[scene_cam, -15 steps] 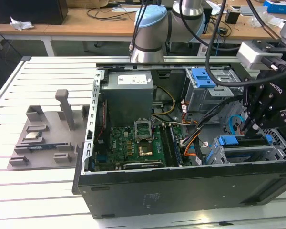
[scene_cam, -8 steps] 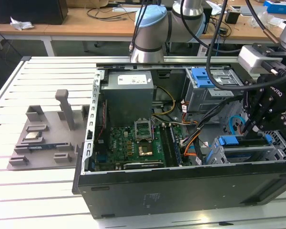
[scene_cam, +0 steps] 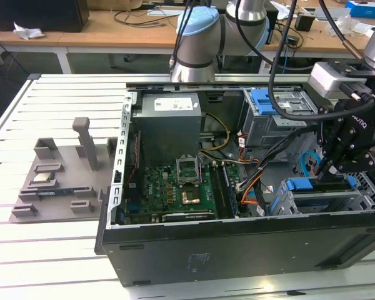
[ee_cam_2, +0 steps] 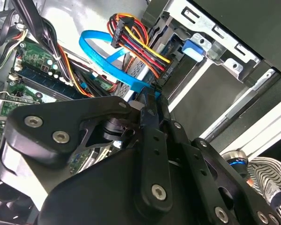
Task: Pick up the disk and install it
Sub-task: 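Insert the second disk wire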
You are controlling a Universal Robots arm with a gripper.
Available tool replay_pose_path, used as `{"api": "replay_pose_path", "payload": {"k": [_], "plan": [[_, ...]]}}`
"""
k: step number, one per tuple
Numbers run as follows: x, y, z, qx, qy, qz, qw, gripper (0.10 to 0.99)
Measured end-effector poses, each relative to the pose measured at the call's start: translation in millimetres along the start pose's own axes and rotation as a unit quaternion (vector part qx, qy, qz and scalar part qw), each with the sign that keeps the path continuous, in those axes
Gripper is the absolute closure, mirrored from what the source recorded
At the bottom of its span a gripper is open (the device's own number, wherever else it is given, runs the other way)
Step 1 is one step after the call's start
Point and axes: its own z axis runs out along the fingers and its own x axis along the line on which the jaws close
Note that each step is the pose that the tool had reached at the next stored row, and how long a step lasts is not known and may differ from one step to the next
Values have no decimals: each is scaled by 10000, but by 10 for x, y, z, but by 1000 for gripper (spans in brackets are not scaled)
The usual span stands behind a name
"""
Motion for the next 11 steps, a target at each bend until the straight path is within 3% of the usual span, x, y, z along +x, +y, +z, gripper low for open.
{"api": "replay_pose_path", "payload": {"k": [6, 8, 11], "plan": [[2, 2, -22, 0, -14, 0, 10000, 925], [1, 2, -24, 3, -68, -4, 10000, 925], [5, 3, -22, 3, -76, -4, 10000, 925]]}}
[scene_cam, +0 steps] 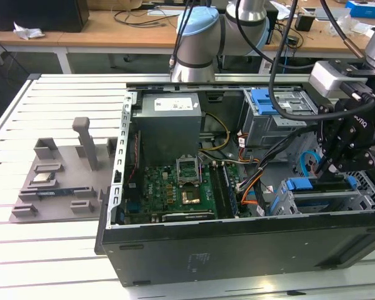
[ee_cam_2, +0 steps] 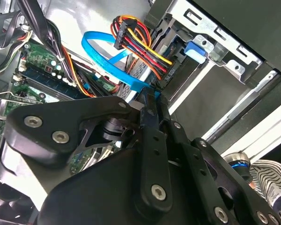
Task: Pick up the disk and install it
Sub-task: 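Insert the second disk wire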
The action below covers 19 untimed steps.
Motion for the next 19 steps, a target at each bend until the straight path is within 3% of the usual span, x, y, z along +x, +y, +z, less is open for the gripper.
{"api": "replay_pose_path", "payload": {"k": [15, 16, 17, 19], "plan": [[6, -3, 58, -3, 0, 0, 10000, 918], [5, -3, 58, -4, -1, -1, 10000, 851], [6, -2, 50, -4, -1, 0, 10000, 851], [-3, 2, -41, -4, 0, 0, 10000, 851]]}}
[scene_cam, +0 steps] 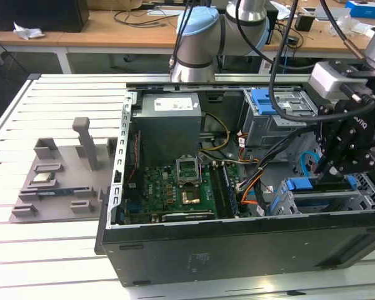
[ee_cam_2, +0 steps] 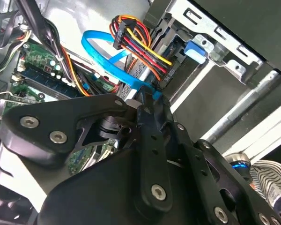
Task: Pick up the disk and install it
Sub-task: 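Insert the second disk wire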
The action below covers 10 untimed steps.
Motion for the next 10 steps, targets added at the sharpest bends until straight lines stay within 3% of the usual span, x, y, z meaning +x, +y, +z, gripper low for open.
{"api": "replay_pose_path", "payload": {"k": [3, 5, 6, 10], "plan": [[-21, 6, -131, 0, 0, 0, 10000, 867], [-25, 9, -190, 0, -1, 0, 10000, 984], [-26, 13, -271, 0, 0, 0, 10000, 980], [-21, 18, -371, 0, 0, 0, 10000, 980]]}}
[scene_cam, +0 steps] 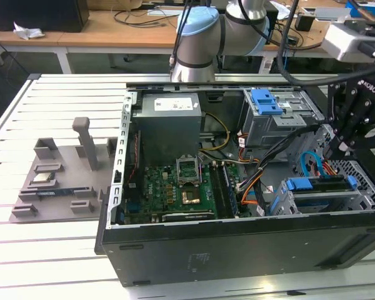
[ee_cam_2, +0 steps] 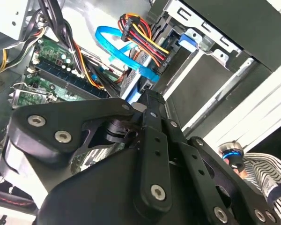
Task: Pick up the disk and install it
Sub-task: 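Insert the second disk wire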
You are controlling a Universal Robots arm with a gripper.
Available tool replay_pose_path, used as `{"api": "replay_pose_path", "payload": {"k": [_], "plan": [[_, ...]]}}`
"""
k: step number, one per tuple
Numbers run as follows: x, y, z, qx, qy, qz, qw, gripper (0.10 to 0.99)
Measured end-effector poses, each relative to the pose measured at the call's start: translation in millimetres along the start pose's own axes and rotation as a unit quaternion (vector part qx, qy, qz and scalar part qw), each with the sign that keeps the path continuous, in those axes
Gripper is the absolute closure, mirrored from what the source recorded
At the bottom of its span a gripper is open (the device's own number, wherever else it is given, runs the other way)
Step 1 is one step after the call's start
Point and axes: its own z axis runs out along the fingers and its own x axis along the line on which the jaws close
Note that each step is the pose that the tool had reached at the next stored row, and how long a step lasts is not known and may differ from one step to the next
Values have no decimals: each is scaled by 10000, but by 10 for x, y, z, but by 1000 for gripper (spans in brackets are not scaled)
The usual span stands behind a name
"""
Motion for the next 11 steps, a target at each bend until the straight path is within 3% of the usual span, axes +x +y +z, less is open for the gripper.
{"api": "replay_pose_path", "payload": {"k": [2, 11], "plan": [[2, 2, -30, 0, 0, 0, 10000, 980], [2, 2, -36, 0, 0, 0, 10000, 980]]}}
